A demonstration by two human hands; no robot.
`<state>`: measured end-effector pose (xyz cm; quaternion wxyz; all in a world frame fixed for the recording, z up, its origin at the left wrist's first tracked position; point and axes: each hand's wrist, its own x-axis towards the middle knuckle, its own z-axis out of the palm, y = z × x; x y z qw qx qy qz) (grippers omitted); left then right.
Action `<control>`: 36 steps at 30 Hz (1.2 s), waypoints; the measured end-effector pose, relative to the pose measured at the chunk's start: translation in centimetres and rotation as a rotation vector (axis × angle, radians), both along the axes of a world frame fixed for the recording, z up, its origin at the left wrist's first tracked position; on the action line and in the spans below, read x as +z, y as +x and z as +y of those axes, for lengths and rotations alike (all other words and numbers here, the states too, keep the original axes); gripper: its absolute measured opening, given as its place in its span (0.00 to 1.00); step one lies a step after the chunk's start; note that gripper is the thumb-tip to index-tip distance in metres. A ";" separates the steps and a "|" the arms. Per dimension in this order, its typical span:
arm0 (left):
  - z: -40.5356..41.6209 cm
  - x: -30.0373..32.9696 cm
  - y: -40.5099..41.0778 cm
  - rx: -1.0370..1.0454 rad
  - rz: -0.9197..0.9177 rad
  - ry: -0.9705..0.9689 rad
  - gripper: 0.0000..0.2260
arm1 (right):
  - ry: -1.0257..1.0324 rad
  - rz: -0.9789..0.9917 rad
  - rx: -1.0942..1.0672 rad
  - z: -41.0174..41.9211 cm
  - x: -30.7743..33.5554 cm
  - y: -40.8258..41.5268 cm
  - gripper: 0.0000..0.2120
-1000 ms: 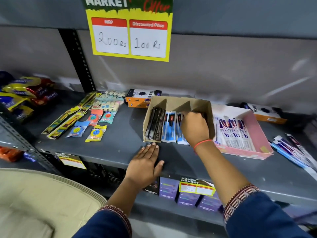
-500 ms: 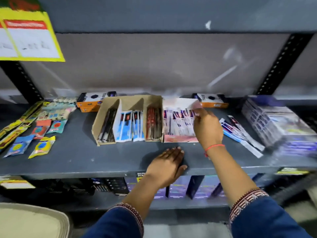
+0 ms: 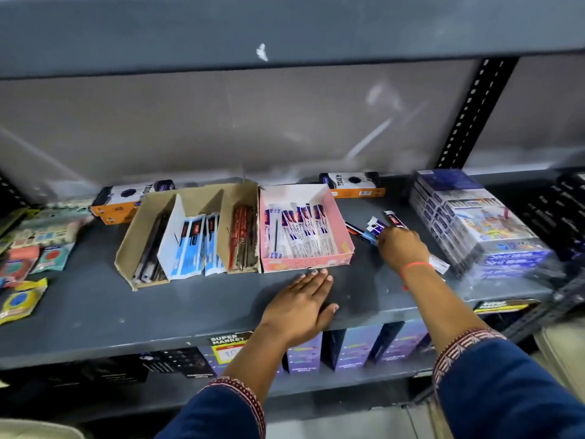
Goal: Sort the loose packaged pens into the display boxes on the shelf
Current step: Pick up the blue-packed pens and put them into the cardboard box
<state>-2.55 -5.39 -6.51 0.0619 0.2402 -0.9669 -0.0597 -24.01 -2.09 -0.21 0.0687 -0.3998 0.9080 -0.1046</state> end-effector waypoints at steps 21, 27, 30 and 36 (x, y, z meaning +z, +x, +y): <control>-0.1 -0.2 0.1 0.026 0.032 0.001 0.26 | -0.561 -0.824 -0.198 -0.2 1.5 -0.1 0.05; -0.6 0.0 2.0 0.091 0.044 -0.008 0.26 | -0.806 -1.202 -0.144 3.0 4.5 4.4 0.11; -0.9 0.1 3.6 0.119 0.058 -0.039 0.25 | -0.853 -1.290 -0.028 3.7 6.2 7.2 0.10; -1.8 0.0 6.5 0.208 0.064 -0.027 0.25 | -0.879 -1.334 0.172 3.4 8.3 11.0 0.10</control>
